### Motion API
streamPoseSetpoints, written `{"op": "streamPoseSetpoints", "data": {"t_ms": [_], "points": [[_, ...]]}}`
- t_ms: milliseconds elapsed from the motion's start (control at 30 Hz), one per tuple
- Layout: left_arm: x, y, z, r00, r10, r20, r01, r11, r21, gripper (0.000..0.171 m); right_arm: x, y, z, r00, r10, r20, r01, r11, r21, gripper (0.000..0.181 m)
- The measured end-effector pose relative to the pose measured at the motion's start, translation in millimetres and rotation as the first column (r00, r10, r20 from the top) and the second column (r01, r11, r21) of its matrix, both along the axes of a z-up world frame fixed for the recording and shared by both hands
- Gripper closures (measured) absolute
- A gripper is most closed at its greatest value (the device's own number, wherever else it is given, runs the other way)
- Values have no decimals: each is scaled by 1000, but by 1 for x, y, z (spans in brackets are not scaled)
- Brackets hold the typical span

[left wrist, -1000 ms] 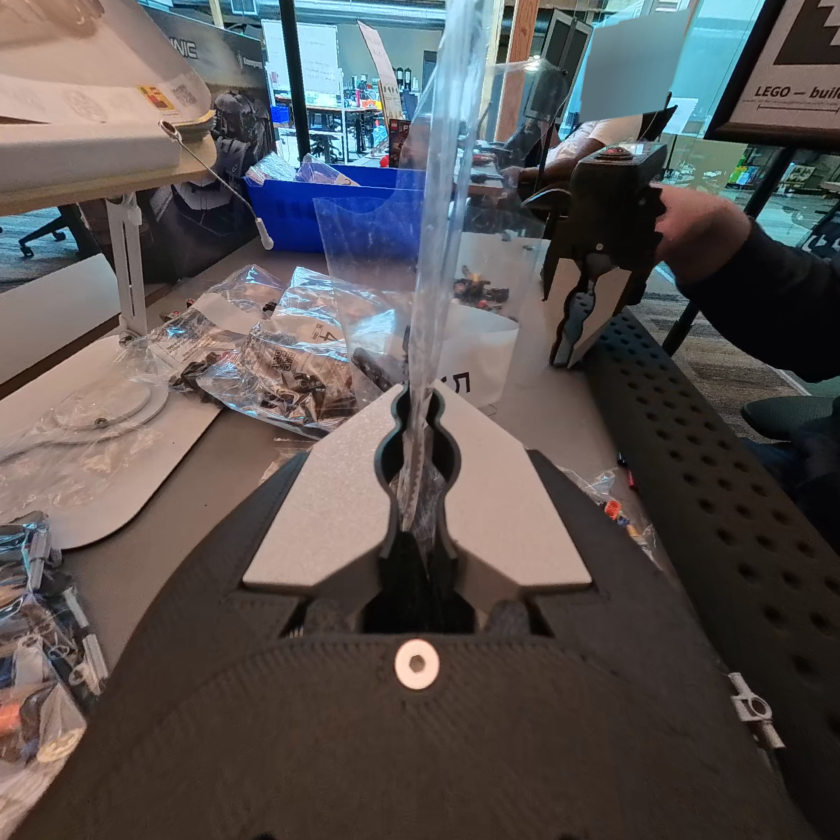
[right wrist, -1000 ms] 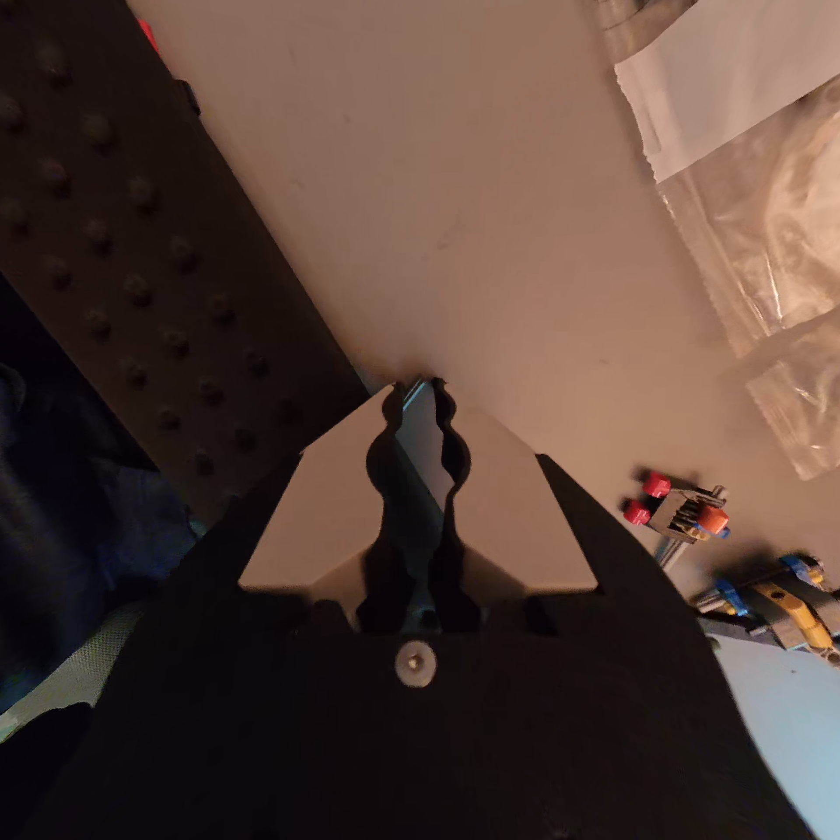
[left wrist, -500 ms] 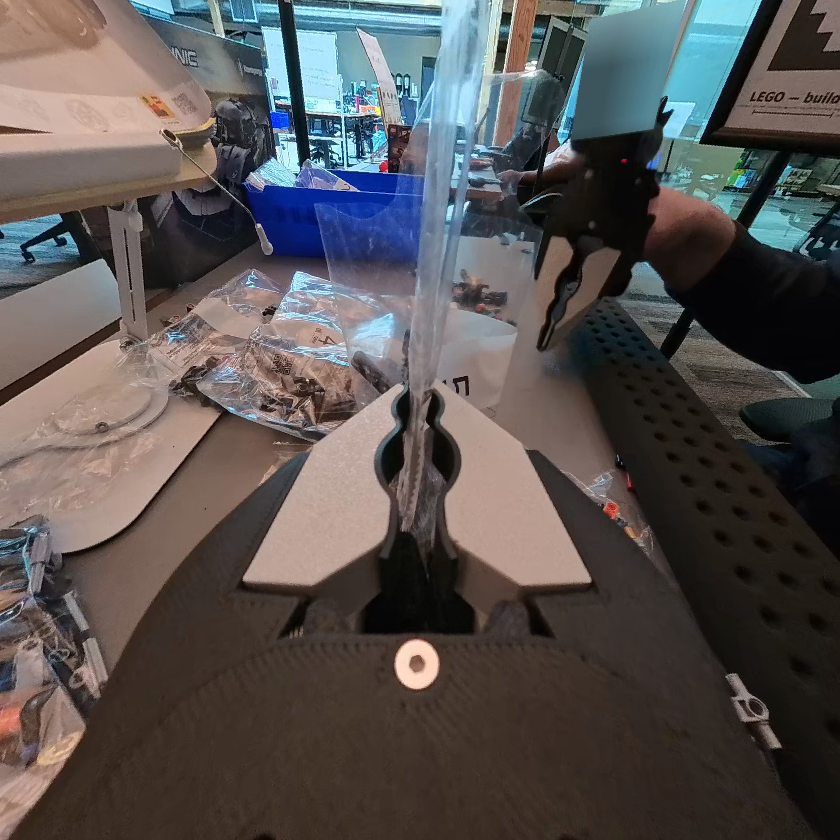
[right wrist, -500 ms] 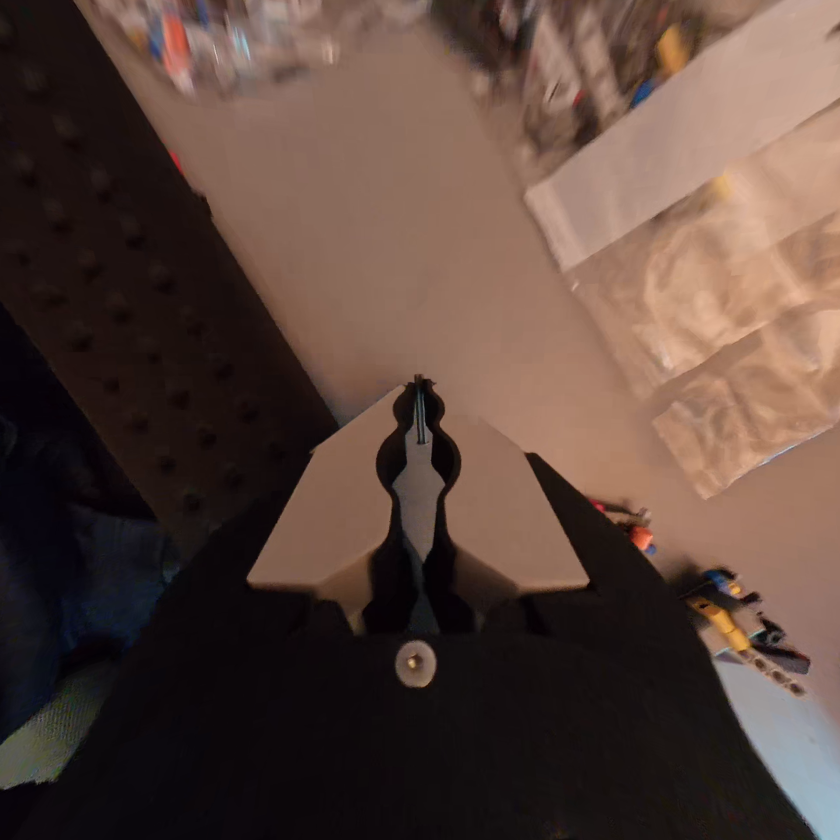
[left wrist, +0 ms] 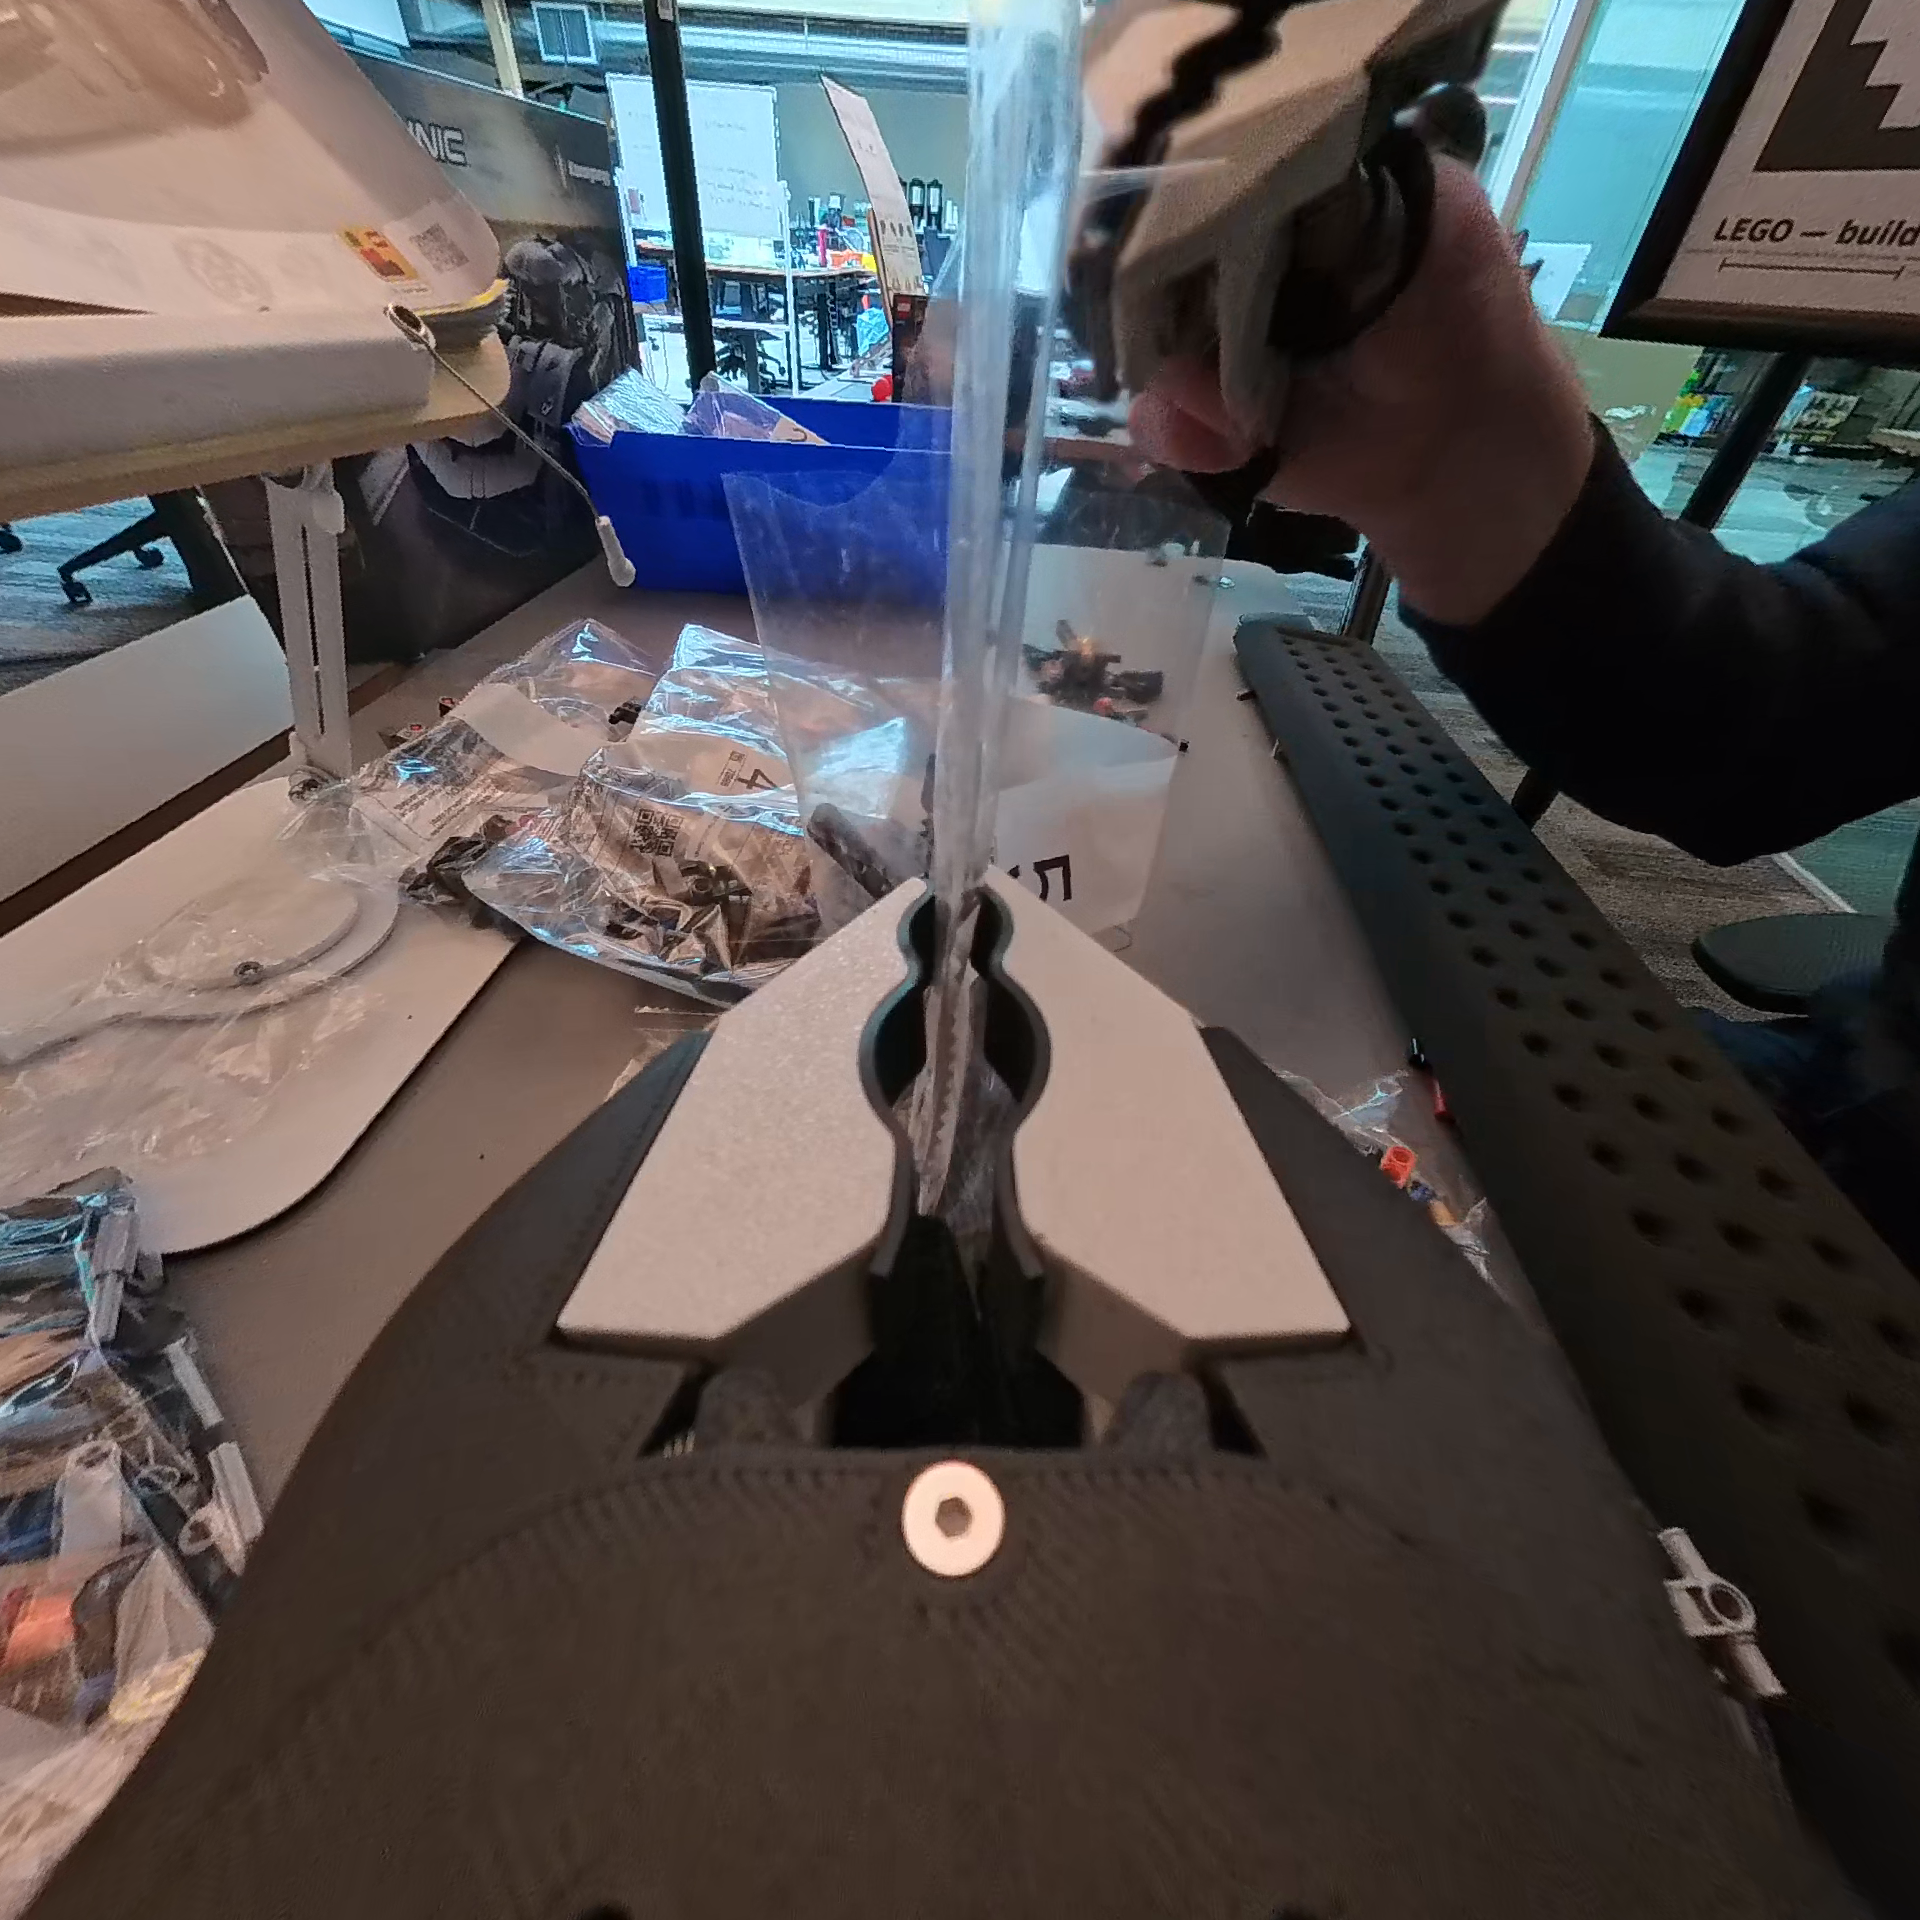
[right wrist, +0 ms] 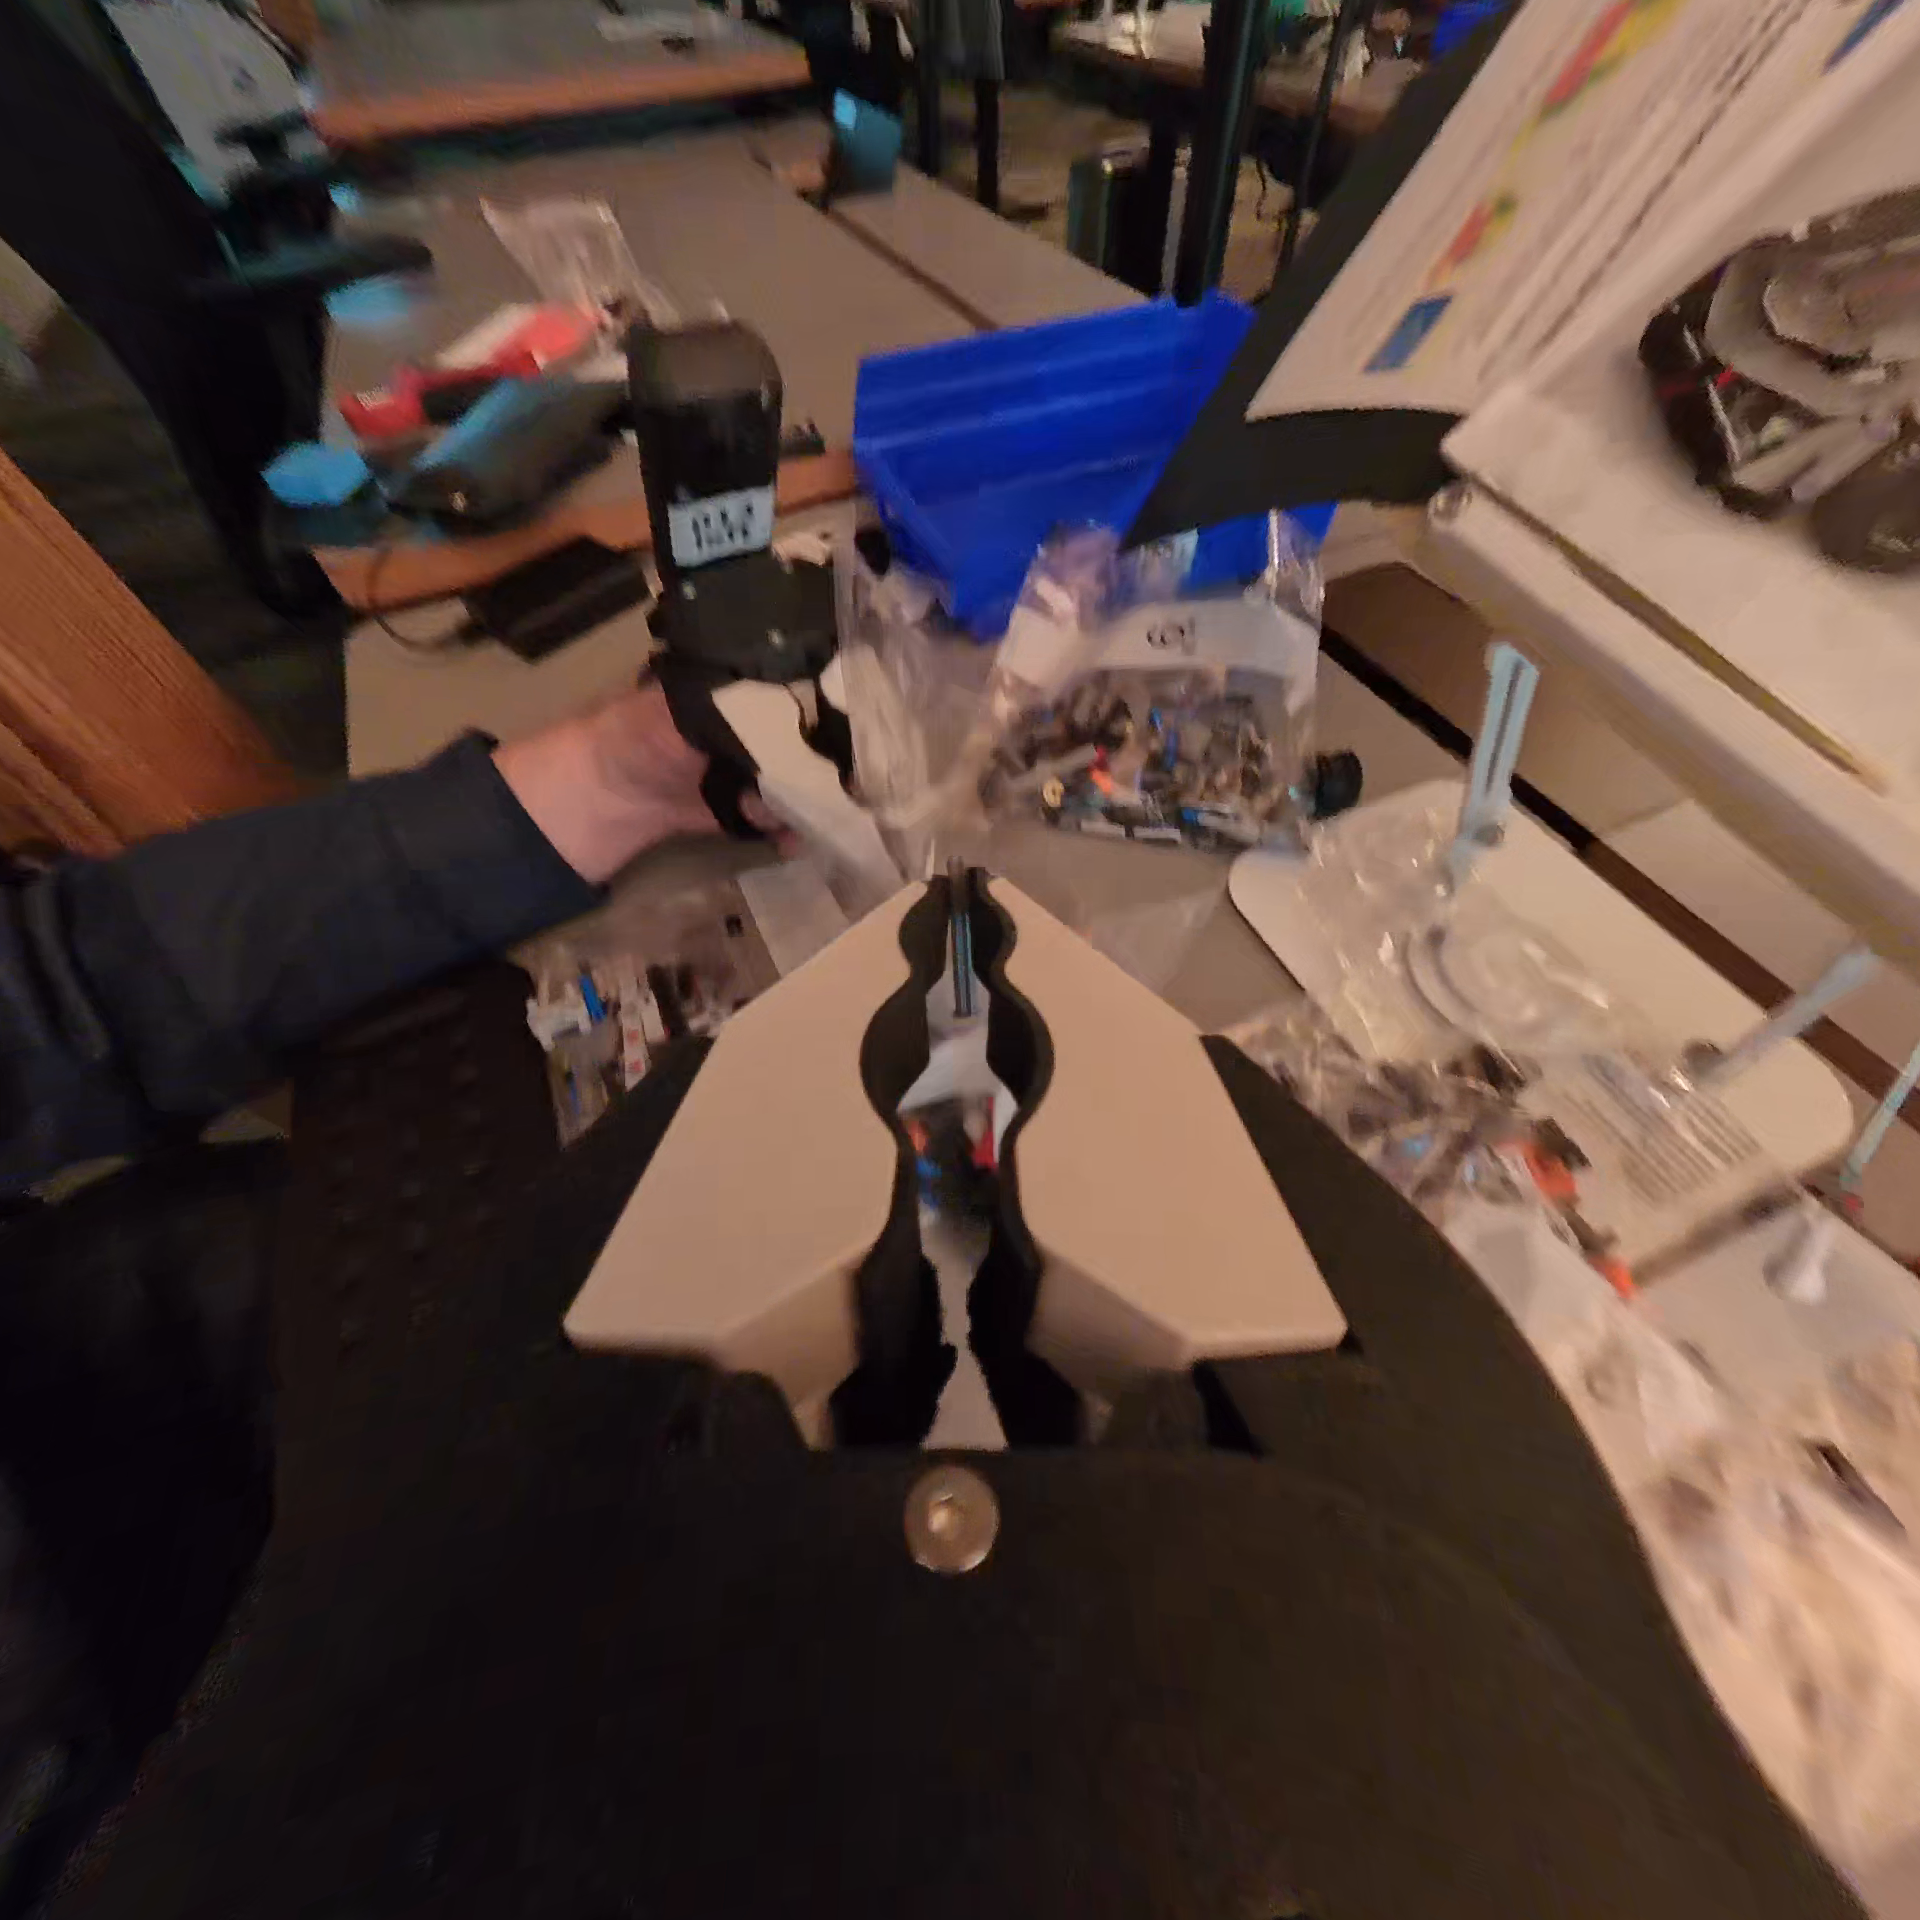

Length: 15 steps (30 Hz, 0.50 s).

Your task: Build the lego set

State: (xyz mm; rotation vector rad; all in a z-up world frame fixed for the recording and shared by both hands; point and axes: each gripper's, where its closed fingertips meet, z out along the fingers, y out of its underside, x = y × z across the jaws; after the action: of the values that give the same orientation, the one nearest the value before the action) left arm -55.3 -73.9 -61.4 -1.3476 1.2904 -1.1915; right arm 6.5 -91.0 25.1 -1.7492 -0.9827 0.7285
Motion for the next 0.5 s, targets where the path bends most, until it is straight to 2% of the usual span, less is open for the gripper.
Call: {"op": "streamPoseSetpoints", "data": {"t_ms": [133,233,433,500], "points": [[1,0,0,1000,-4,-2,4,1000,-1,169,-18,15,3,998,30,-63,-33,998,-45,180],[1,-1,0,1000,-5,-1,5,1000,-1,169,-24,18,-10,997,46,-61,-52,993,-104,179],[1,-1,-1,1000,-6,-4,6,1000,-3,169,-13,17,-22,999,25,-38,-30,991,-133,169],[1,-1,-1,1000,-5,-5,5,1000,-3,169,-2,15,-18,999,1,-41,-6,992,-123,168]]}}
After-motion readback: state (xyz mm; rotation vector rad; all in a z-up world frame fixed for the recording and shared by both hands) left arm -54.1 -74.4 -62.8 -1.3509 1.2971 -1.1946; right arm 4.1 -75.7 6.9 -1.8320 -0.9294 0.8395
